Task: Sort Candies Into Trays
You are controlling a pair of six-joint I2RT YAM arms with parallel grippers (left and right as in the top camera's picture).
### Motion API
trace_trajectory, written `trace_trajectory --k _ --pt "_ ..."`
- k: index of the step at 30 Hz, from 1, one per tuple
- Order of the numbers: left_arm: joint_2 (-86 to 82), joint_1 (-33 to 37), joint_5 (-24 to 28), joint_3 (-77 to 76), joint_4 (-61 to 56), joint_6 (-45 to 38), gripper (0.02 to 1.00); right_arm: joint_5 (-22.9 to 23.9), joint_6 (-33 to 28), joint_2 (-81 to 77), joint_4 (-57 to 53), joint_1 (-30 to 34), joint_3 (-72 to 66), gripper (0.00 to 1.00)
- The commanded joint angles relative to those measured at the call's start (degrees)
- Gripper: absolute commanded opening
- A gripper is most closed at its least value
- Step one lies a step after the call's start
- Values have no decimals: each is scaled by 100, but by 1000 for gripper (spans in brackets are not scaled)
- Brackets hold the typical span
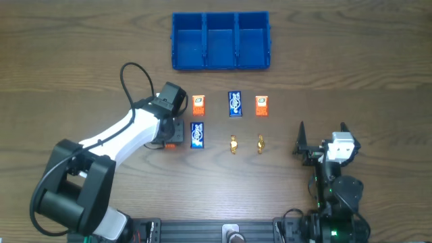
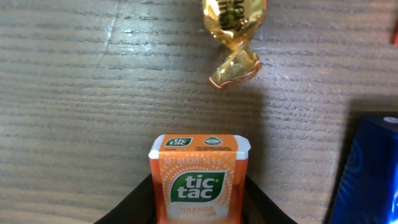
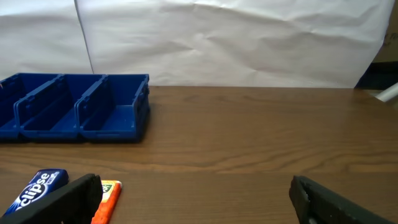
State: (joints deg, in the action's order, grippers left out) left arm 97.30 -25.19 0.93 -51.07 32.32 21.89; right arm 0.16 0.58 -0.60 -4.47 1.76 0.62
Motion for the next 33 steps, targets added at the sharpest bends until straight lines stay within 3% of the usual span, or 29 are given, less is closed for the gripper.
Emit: trace_trajectory --k 1,6,12,23,33 --pt "39 -2 -31 -131 -103 109 351 -31 -68 44 -31 24 -15 998" --pt "-426 -2 -326 -748 39 363 349 -31 -68 44 -31 24 -15 1000" --pt "-435 15 -1209 -3222 1025 369 316 -31 -68 44 -31 24 -15 998" --pt "2601 96 -1174 -8002 2771 -2 340 -31 -68 42 -31 24 -15 1000" --pt "3901 396 -828 -9009 2881 63 332 -31 -68 44 -31 24 -15 1000"
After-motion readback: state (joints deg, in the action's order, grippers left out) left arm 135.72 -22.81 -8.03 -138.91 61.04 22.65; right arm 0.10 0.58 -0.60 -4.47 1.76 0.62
